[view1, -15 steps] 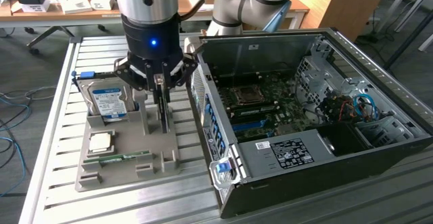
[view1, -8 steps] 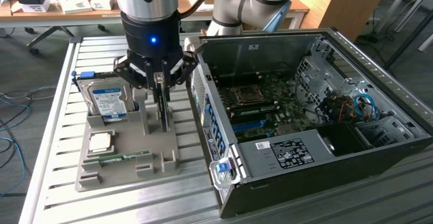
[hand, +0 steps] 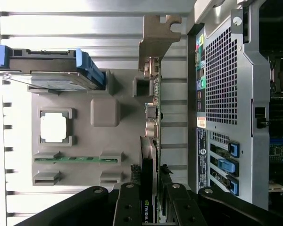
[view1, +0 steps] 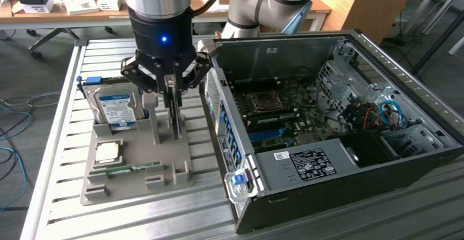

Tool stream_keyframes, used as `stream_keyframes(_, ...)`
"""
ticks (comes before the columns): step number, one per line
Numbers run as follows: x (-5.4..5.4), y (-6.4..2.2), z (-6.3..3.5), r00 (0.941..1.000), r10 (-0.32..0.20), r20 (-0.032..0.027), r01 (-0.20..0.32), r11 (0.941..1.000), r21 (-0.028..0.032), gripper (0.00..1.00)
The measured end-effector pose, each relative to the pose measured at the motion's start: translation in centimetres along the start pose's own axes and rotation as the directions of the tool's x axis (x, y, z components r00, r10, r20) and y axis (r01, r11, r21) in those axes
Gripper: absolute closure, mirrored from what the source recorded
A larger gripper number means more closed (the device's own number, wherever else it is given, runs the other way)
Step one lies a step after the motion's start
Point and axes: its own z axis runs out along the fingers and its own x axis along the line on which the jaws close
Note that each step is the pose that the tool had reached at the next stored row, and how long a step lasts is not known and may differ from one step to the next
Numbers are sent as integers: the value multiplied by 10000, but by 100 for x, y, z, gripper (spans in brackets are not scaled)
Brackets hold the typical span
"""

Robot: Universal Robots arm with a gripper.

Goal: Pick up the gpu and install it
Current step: 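Pick up the gpu and move the gpu toward the slot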

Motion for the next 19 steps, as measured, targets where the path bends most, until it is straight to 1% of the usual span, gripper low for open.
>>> stream_keyframes(5, -1, 4, -73, 10000, 0, -1, 0, 10000, -17, 74)
stream_keyframes(12, -3, 7, -144, 10000, 1, -3, -1, 10000, -67, 74)
stream_keyframes(13, -4, 7, -150, 10000, 0, -3, 0, 10000, -99, 74)
stream_keyframes(14, -5, 7, -156, 10000, -2, -6, 2, 9999, -151, 74)
stream_keyframes(15, -4, 8, -166, 10000, 0, -7, -1, 9998, -190, 74)
stream_keyframes(17, -4, 10, -187, 10000, 3, -8, -3, 9997, -235, 74)
stream_keyframes(19, -5, 10, -204, 10000, 2, -10, -3, 9996, -268, 74)
